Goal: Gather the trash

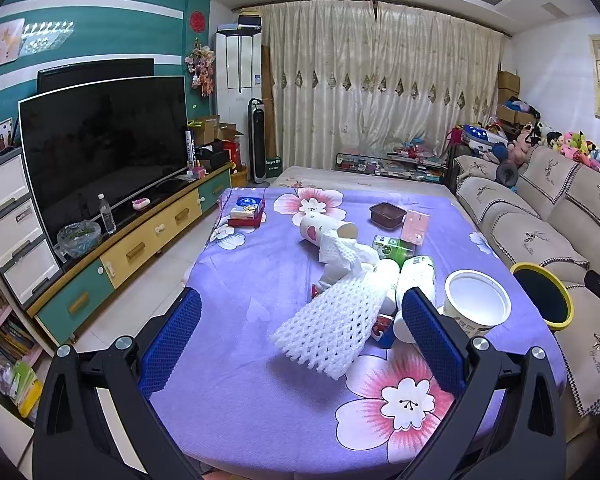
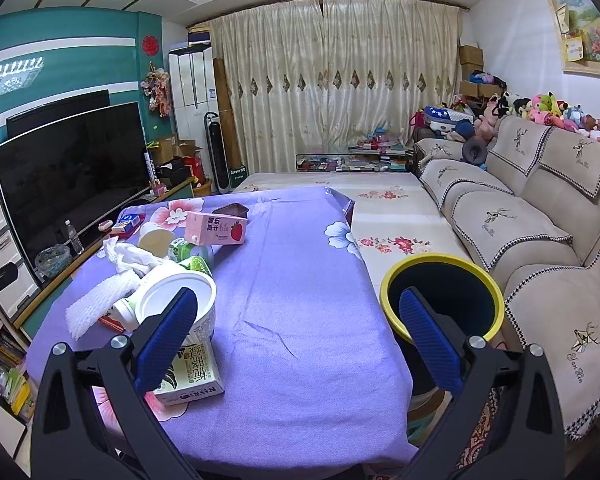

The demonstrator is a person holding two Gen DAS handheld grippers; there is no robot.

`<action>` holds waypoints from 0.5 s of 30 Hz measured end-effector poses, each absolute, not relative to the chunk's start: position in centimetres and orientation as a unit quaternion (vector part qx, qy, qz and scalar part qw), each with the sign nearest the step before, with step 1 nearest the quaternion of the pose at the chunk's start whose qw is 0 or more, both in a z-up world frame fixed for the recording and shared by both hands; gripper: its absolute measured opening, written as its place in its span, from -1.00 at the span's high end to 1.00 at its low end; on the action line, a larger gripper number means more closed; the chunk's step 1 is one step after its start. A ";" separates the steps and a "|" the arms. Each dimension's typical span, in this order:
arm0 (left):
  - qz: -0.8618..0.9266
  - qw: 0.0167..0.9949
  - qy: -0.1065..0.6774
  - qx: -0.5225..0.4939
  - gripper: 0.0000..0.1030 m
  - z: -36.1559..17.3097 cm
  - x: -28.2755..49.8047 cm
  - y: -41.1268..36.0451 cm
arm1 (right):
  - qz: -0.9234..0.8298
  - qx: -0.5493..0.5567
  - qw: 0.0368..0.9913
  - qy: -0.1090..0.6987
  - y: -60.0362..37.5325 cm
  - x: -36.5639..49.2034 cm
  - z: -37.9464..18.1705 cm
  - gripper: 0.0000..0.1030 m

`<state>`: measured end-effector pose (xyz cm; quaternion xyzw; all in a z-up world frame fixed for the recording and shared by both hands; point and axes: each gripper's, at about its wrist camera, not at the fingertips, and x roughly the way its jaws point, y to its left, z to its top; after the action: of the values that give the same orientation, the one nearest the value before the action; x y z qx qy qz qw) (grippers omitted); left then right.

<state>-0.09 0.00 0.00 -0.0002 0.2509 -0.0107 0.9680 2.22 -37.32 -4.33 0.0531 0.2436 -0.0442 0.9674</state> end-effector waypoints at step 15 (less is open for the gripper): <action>-0.009 0.967 0.254 -0.002 -0.93 -0.3 0.2 0.0 | -0.044 0.058 0.966 0.248 -37.5 2.5 -4.7 -0.87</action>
<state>0.24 0.01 -0.34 -0.0016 0.2540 -0.0095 0.9672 2.48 -37.54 -4.68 0.0581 0.2478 -0.0442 0.9661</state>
